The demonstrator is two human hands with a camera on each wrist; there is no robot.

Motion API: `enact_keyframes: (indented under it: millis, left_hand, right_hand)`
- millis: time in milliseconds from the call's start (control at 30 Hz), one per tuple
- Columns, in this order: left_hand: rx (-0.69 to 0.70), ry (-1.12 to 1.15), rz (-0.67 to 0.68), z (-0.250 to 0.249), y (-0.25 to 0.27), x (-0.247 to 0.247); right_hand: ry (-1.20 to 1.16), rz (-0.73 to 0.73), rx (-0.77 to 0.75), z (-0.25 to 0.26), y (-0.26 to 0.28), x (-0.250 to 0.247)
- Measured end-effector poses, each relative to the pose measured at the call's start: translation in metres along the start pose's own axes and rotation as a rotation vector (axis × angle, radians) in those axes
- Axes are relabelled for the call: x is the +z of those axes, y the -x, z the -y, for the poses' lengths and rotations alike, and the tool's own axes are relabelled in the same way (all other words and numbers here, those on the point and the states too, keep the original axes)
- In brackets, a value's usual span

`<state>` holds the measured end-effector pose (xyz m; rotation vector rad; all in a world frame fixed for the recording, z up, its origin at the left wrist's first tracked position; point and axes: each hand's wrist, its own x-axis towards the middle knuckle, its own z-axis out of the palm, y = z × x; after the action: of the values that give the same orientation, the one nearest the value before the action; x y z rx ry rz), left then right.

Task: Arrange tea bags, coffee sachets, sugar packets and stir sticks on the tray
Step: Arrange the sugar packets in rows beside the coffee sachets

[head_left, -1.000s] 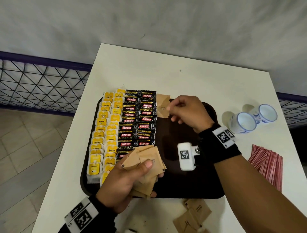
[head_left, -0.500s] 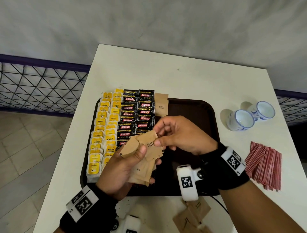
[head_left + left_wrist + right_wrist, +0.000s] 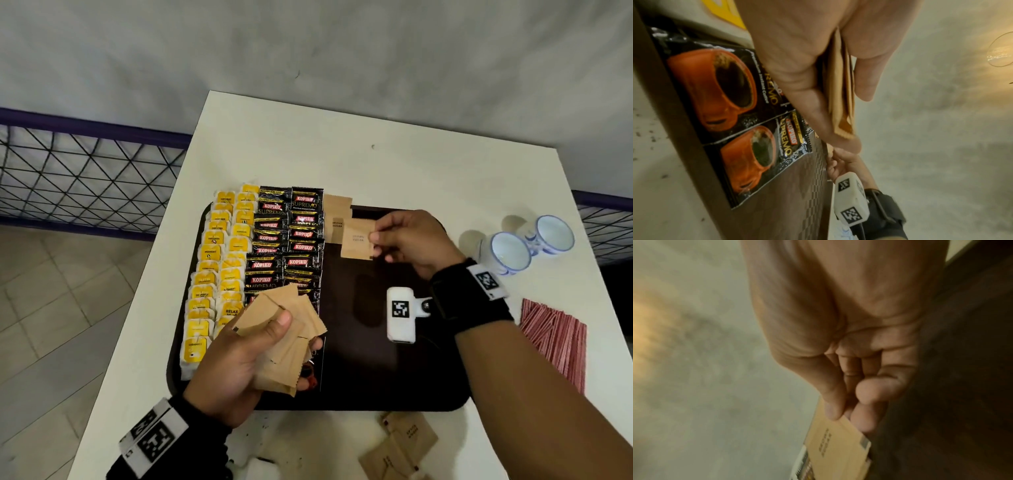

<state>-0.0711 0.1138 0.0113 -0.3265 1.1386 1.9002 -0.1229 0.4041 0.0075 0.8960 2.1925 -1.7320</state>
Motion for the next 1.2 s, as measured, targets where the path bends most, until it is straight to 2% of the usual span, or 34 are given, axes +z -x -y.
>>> enact_keyframes:
  millis: [333, 900, 1000, 1067, 1133, 1200]
  left_hand:
    - [-0.027, -0.061, -0.022, 0.005, 0.005, 0.002]
    - [-0.026, -0.057, -0.027, 0.008, 0.002, 0.003]
    - [-0.02, -0.051, -0.014, 0.007, 0.0, 0.003]
    - [-0.014, -0.057, 0.003, 0.006, -0.001, 0.003]
    - [-0.011, -0.065, 0.023, 0.005, -0.002, 0.002]
    - [-0.012, -0.068, 0.042, 0.004, -0.004, 0.003]
  right_hand:
    - [0.026, -0.005, 0.06, 0.001, -0.023, 0.027]
    - [0.136, -0.129, 0.076, 0.006, -0.03, 0.039]
    - [0.148, -0.161, 0.037, 0.007, -0.024, 0.037]
    - [0.182, -0.173, -0.055, 0.008, -0.013, 0.037]
    - [0.155, -0.069, -0.15, 0.011, 0.007, 0.039]
    - [0.128, 0.156, -0.198, 0.013, 0.03, 0.042]
